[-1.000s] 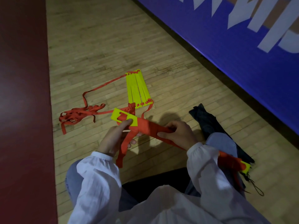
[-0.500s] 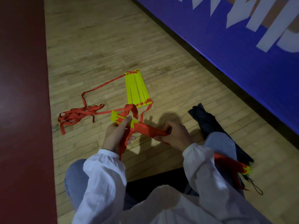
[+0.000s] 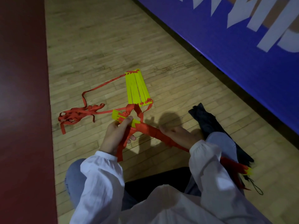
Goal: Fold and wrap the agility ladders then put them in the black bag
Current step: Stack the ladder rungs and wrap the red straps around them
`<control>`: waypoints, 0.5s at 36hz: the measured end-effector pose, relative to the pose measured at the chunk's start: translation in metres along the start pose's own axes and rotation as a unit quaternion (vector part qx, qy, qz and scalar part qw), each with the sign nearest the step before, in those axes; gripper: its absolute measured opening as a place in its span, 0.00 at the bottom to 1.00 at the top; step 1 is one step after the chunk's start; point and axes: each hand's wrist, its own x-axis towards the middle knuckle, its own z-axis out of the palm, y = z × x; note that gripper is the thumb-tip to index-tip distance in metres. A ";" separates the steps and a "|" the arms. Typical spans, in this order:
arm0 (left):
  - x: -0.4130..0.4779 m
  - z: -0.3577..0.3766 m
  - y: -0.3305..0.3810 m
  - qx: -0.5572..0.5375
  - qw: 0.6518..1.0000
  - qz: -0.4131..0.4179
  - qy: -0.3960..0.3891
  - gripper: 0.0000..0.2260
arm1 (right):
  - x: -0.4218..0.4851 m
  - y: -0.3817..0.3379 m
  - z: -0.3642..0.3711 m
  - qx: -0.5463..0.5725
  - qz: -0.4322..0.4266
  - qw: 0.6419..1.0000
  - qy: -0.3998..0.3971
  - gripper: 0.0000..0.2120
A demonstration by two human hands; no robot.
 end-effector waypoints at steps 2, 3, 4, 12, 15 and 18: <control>0.000 0.000 -0.001 -0.011 1.000 -0.006 -0.007 0.16 | 0.001 0.001 0.001 0.010 -0.002 1.000 -0.005 0.30; -0.001 -0.001 -0.001 -0.017 1.000 -0.011 -0.012 0.16 | 0.001 0.002 0.001 0.011 -0.004 1.000 -0.003 0.30; -0.001 -0.001 -0.001 -0.026 0.999 -0.015 -0.016 0.15 | 0.002 0.002 0.002 0.009 -0.007 1.000 0.002 0.30; -0.004 -0.006 0.001 -0.035 0.995 -0.060 -0.077 0.21 | 0.007 0.008 0.004 0.008 -0.028 0.999 0.040 0.31; -0.004 -0.006 0.000 -0.027 0.994 -0.080 -0.071 0.22 | 0.010 0.011 0.003 -0.004 -0.039 0.998 0.055 0.32; -0.004 -0.007 0.000 -0.029 0.995 -0.076 -0.060 0.22 | 0.012 0.013 0.005 -0.006 -0.049 0.996 0.075 0.35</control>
